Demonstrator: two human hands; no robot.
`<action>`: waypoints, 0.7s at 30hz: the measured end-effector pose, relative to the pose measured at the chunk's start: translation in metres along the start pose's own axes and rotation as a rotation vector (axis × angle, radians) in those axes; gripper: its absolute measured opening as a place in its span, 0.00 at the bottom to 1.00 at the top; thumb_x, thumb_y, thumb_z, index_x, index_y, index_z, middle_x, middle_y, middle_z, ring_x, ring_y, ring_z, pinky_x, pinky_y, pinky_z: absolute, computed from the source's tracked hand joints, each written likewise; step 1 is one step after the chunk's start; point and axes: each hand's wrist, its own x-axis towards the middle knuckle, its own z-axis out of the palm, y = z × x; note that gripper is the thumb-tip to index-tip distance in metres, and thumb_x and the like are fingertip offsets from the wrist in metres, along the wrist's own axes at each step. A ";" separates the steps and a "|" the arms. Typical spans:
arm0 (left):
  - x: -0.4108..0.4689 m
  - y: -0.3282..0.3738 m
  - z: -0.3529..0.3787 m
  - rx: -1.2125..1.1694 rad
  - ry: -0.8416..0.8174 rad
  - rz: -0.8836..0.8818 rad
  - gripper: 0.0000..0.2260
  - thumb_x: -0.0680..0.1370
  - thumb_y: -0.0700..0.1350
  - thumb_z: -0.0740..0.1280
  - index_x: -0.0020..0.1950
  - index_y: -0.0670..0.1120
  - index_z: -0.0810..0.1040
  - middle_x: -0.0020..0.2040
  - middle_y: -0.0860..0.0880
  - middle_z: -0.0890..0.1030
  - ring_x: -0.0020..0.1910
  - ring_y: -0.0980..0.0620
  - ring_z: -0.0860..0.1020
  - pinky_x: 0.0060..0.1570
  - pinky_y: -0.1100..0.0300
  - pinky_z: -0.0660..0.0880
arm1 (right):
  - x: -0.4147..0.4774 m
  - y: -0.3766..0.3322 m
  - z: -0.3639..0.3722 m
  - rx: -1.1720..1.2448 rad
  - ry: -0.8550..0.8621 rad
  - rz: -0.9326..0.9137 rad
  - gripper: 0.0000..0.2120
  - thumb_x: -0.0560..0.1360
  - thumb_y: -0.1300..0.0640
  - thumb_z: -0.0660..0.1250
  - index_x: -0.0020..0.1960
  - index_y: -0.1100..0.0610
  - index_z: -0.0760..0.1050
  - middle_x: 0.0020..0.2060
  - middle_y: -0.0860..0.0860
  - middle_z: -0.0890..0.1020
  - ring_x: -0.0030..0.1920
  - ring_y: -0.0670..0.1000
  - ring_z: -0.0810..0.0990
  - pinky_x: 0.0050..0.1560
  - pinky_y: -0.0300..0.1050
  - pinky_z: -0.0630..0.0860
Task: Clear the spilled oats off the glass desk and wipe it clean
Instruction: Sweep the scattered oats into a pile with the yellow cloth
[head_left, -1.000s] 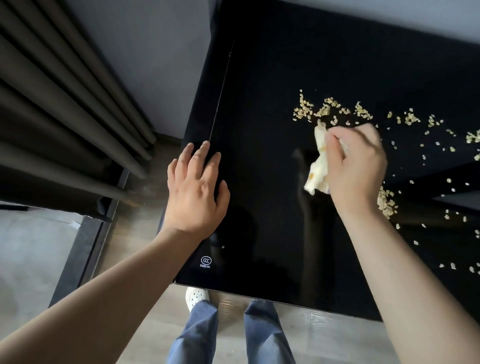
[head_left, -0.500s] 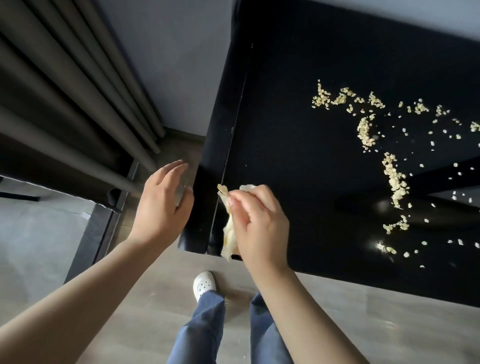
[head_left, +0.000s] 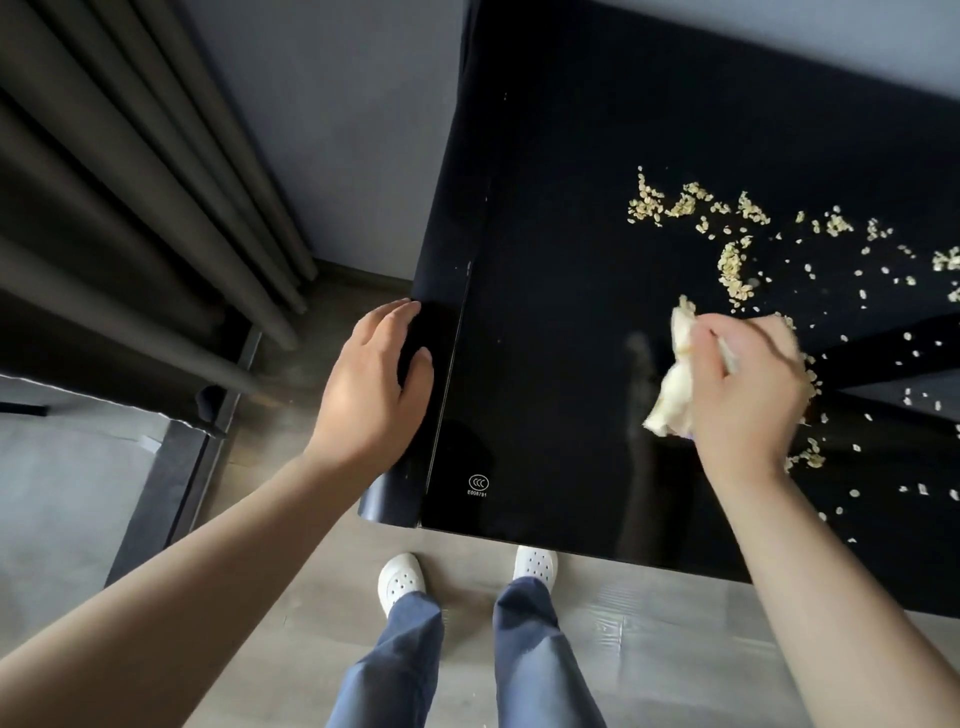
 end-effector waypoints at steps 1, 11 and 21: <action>0.000 0.001 0.000 -0.009 0.006 -0.015 0.19 0.79 0.40 0.62 0.70 0.41 0.70 0.68 0.46 0.72 0.68 0.51 0.68 0.64 0.70 0.59 | -0.004 -0.016 0.000 0.059 -0.014 -0.049 0.07 0.76 0.58 0.66 0.48 0.58 0.83 0.43 0.55 0.78 0.42 0.47 0.74 0.41 0.34 0.61; -0.019 -0.023 -0.023 0.027 0.007 -0.092 0.18 0.79 0.40 0.64 0.69 0.42 0.72 0.67 0.46 0.74 0.66 0.50 0.71 0.62 0.65 0.62 | -0.030 -0.118 0.085 0.182 -0.178 -0.357 0.04 0.76 0.57 0.68 0.44 0.56 0.81 0.41 0.49 0.77 0.37 0.48 0.76 0.30 0.44 0.75; 0.010 0.005 -0.008 0.031 -0.053 0.103 0.20 0.77 0.46 0.61 0.68 0.41 0.72 0.67 0.46 0.74 0.66 0.49 0.71 0.66 0.67 0.61 | 0.045 0.031 0.025 -0.114 -0.014 0.057 0.10 0.76 0.56 0.64 0.51 0.57 0.82 0.47 0.56 0.78 0.41 0.61 0.78 0.39 0.42 0.64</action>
